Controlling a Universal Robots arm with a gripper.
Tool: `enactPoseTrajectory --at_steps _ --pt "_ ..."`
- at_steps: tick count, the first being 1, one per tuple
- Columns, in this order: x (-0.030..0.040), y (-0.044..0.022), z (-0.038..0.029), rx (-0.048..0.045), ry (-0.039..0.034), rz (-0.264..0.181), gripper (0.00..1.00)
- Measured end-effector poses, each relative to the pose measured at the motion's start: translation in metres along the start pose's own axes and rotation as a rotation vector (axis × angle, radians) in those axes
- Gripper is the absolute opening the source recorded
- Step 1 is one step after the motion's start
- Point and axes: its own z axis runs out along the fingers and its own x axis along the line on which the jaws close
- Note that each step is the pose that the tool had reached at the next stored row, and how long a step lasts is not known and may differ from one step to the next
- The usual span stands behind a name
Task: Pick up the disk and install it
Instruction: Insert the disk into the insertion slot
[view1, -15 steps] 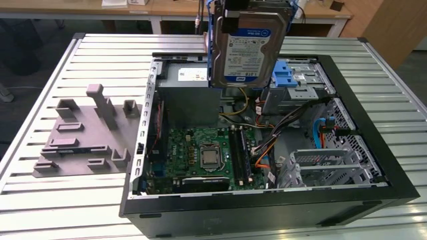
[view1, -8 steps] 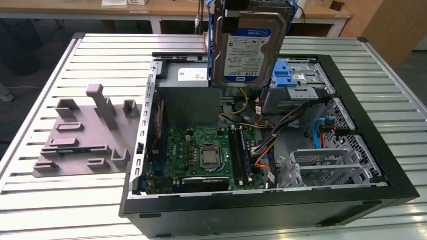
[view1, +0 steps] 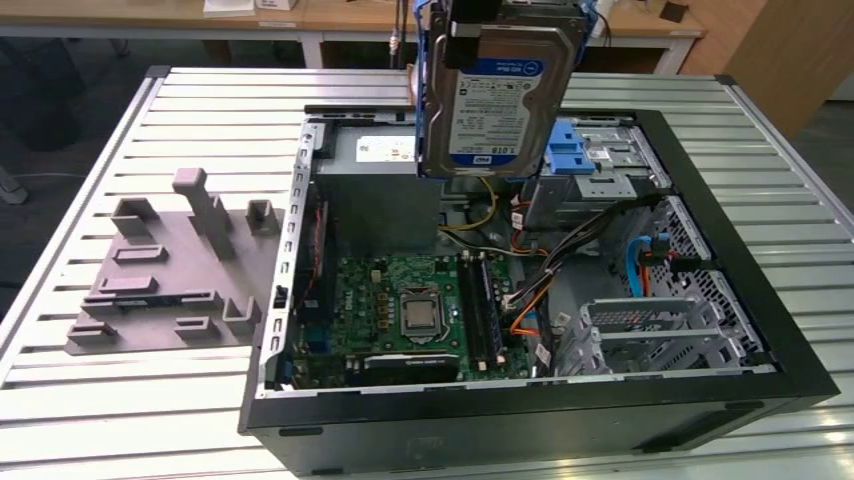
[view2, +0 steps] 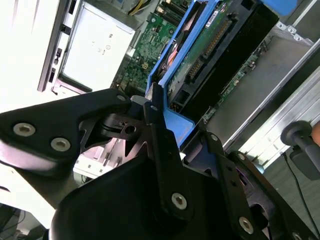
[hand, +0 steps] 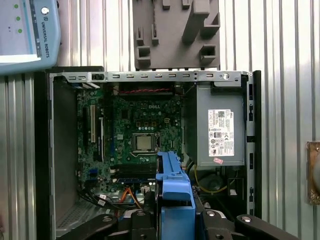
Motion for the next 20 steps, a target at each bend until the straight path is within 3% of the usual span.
enactPoseTrajectory --at_steps 5,11,17,20 --pt "0.0073 -0.0003 0.0002 0.0000 0.0002 0.000 0.36" --pt "0.0222 -0.0036 0.0011 -0.0052 0.0005 0.000 0.36" --pt "0.0387 -0.0053 0.0061 -0.0077 0.0006 0.000 0.36" --pt "0.0438 -0.0055 0.0096 -0.0076 0.0005 0.000 0.36"
